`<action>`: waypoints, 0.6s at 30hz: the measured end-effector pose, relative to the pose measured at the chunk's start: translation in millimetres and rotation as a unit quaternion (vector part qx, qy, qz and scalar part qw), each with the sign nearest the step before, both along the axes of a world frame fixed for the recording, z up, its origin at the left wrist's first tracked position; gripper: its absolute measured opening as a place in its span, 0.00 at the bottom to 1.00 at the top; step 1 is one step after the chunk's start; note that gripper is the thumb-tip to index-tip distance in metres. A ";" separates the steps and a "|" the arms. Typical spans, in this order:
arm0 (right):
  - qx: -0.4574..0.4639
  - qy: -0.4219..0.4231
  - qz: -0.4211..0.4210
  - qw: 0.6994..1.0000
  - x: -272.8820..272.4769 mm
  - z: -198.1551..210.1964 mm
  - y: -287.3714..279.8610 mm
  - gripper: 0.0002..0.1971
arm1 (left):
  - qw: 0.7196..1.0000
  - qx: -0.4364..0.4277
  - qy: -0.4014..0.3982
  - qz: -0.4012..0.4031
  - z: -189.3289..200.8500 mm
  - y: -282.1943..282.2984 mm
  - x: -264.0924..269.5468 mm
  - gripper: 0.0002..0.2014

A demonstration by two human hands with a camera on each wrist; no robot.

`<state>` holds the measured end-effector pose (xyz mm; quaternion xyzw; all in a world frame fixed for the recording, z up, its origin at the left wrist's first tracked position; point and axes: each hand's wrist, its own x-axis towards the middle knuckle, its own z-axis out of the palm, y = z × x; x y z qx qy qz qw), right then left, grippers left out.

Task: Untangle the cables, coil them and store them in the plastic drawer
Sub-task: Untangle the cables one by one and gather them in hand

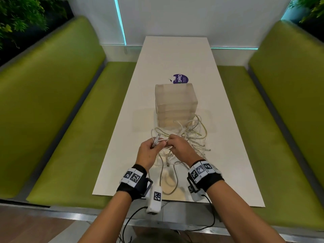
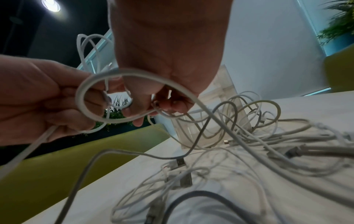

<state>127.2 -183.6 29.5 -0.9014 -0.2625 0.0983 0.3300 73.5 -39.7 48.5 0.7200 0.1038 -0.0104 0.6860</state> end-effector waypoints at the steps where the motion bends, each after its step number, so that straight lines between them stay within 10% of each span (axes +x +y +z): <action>1: -0.006 -0.004 0.009 1.000 -0.2 0.7 -0.2 0.14 | 1.000 0.006 -0.003 -0.011 2.5 1.3 0.8 0.05; 8: -0.006 0.003 0.007 1.000 10.5 -5.8 1.2 0.09 | 0.987 0.132 -0.028 -0.091 7.0 5.6 -0.3 0.02; 18: -0.027 0.051 -0.112 0.992 36.8 -23.4 -16.7 0.09 | 0.978 -0.154 -0.109 0.091 50.4 34.8 -20.7 0.09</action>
